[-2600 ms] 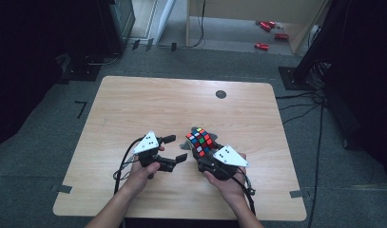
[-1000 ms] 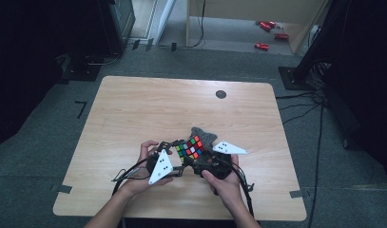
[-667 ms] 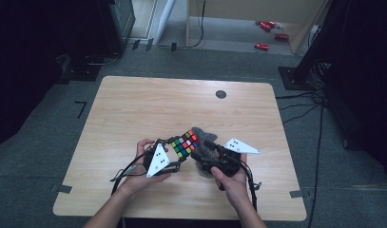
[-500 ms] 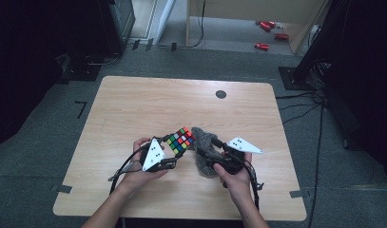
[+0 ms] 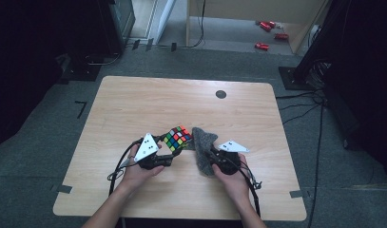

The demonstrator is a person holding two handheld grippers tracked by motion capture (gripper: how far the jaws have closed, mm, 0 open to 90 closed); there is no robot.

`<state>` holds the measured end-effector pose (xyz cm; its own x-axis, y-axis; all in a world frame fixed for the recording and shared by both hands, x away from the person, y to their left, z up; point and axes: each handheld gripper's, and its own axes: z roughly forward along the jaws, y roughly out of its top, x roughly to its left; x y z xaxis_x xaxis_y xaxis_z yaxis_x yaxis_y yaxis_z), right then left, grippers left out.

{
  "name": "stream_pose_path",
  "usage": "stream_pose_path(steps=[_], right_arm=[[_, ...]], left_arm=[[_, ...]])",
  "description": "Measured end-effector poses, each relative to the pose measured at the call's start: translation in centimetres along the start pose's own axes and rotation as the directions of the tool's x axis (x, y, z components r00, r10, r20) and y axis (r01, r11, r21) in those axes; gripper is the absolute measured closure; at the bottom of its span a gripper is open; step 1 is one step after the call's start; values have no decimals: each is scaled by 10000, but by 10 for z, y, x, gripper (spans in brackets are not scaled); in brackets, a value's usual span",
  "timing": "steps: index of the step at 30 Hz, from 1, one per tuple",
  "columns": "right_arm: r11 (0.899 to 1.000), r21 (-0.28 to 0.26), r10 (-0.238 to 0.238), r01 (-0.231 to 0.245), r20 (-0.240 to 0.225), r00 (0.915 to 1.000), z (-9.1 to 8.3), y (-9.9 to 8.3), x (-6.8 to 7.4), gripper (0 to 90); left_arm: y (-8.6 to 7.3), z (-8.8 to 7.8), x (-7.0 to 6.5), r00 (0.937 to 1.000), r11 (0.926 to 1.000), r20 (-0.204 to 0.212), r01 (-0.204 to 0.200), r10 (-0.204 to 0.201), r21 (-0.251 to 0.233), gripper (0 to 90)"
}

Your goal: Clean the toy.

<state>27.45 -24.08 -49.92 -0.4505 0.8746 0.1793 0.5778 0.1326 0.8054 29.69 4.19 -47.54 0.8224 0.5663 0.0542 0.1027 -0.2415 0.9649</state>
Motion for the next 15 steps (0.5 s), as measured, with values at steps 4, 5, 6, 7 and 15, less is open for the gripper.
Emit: stream_pose_path(steps=[4,5,6,7,15], right_arm=[[9998,19,-174,174,-87,9998,-2,1,0,823],[9999,-73,-122,121,-96,9999,-4,2,0,828],[9998,-214,-65,62,-137,9999,-6,3,-1,831],[9992,-405,-9,2,-175,9998,-8,4,-1,833],[9615,-2744,-314,-157,-1664,9856,-45,26,15,836]], left_arm=[[-1,1,-1,9999,9998,110,-17,15,211,351],[-1,1,-2,9999,9997,152,-12,8,249,351],[-1,2,-2,9998,9995,213,-52,46,304,351],[-1,2,-3,9997,9993,231,-124,116,348,351],[-3,8,-12,9983,9969,498,-338,303,709,352]])
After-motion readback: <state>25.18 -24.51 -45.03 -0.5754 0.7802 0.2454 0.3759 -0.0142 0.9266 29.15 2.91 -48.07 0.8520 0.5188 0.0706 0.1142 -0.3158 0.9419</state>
